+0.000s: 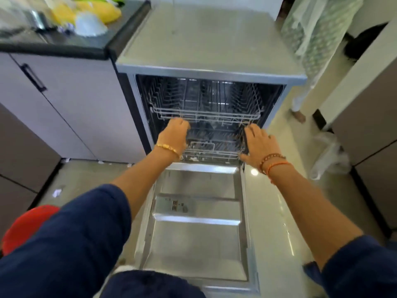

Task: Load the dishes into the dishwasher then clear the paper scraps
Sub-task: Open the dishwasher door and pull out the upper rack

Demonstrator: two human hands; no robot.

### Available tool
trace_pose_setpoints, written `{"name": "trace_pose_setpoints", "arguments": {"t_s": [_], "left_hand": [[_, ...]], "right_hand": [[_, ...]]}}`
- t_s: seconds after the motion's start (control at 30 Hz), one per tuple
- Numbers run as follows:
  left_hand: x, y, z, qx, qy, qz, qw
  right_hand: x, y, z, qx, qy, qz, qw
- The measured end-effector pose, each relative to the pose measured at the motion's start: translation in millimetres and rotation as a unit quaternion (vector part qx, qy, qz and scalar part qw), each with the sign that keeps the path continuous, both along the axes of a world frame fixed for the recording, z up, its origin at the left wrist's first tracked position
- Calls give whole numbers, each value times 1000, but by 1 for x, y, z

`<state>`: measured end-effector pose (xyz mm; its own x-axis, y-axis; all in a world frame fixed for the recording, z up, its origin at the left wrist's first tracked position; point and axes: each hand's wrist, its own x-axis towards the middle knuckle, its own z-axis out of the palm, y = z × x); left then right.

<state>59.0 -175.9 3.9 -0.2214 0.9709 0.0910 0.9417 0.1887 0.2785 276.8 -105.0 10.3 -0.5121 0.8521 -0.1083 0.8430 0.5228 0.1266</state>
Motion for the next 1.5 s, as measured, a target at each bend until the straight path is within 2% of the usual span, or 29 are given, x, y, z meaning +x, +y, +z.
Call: {"name": "trace_pose_setpoints", "arguments": {"t_s": [0.2, 0.33, 0.4, 0.5, 0.57, 0.63, 0.7, 0.77, 0.93, 1.13, 1.3, 1.5], "left_hand": [[-75, 50, -31, -76, 32, -1, 997], [-142, 106, -61, -127, -23, -8, 992], [-173, 136, -82, -148, 9, -42, 988], [-202, 176, -103, -176, 110, -123, 971], [-215, 197, -114, -227, 133, -157, 952], [-221, 210, -122, -271, 112, -165, 942], [-223, 218, -124, -273, 90, -160, 944], [-223, 222, -124, -271, 93, -164, 944], [-211, 211, -123, -298, 117, -177, 931], [-184, 155, -129, -342, 235, -196, 888], [-156, 114, -126, -390, 223, -189, 873], [-130, 56, -117, -421, 201, -181, 866]], "right_hand": [[-68, 42, -15, -61, 16, -62, 996], [-136, 83, -45, -97, 7, -103, 990], [-170, 112, -62, -122, -2, -120, 985], [-209, 150, -79, -134, 38, -162, 977], [-221, 175, -89, -142, 57, -188, 970], [-221, 193, -98, -172, 34, -203, 963], [-215, 201, -108, -211, 23, -220, 952], [-212, 202, -117, -217, 55, -242, 944], [-207, 183, -129, -177, 42, -237, 954], [-189, 123, -143, -181, -23, -211, 960], [-163, 86, -142, -197, -65, -189, 960], [-135, 27, -142, -191, -14, -162, 968]]}}
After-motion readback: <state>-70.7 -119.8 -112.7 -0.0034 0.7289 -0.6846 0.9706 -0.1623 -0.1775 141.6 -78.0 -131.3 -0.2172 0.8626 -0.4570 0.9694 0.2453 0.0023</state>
